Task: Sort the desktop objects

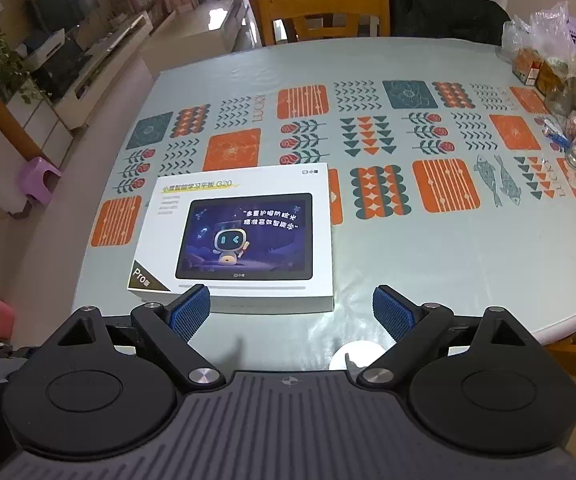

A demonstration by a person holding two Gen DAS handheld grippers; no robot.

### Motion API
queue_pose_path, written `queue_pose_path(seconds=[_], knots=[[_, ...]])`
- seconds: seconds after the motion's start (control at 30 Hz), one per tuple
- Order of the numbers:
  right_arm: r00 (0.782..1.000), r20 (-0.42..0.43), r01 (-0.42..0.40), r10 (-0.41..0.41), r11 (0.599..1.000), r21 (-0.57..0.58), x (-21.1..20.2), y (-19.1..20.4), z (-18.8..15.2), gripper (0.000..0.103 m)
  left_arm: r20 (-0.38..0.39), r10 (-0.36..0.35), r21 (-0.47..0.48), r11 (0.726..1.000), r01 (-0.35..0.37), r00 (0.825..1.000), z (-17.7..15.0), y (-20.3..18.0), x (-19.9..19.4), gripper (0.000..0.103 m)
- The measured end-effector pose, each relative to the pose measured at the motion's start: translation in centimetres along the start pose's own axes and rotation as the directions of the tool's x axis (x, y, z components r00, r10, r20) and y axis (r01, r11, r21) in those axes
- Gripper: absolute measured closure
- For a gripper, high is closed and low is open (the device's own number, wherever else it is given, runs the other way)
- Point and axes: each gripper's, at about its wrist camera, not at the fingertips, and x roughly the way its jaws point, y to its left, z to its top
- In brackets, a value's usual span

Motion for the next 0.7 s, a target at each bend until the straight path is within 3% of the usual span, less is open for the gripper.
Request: queue_pose_path(seconds=[0.7], knots=[[0.998, 0.058, 0.004, -0.002, 0.999, -0.037, -1.1, -0.6, 1.2, 0.0, 0.013, -0.025, 0.011, 1.0, 0.025, 1.0, -0.1, -1.1, -0.7, 0.0]])
